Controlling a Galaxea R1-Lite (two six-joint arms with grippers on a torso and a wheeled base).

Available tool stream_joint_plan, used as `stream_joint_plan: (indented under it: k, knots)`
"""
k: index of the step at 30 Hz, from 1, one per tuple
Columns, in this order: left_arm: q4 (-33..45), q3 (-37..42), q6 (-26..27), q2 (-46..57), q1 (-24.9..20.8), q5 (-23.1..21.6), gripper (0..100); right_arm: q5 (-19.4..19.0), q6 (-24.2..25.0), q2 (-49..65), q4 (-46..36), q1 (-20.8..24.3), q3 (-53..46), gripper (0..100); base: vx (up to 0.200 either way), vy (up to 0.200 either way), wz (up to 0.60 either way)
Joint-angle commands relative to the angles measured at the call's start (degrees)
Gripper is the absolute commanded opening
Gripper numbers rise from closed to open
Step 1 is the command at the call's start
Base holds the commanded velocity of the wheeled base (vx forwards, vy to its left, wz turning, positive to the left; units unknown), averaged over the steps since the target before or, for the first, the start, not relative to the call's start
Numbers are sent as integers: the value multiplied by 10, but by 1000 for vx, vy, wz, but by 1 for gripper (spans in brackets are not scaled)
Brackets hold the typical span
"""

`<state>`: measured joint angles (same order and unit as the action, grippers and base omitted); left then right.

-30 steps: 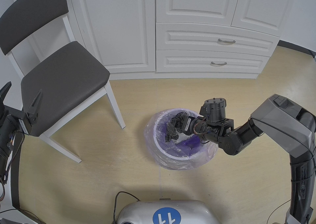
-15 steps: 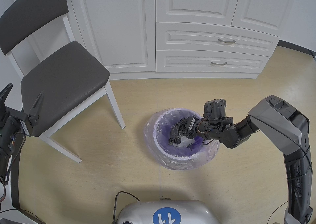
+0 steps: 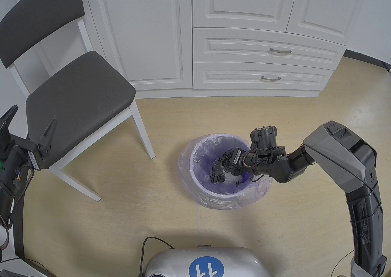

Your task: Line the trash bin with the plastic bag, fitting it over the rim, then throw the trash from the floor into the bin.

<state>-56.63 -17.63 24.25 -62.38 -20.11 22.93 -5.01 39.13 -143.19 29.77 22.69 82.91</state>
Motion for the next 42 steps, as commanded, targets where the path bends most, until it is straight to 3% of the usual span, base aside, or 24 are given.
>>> stream_joint_plan:
  k: [1,17,18,42]
  knots:
    - [1,0,0,-3,0,0,100,1,0,-16,0,-2,9,0,0,0,0]
    - [-1,4,-1,-12,0,0,100,10,0,-25,4,-3,21,0,0,0,0]
    - [-1,4,-1,-12,0,0,100,10,0,-24,4,-3,20,100,0,0,0]
    - [6,5,-2,-13,0,0,100,4,-34,95,-1,-1,-57,100,0,0,0]
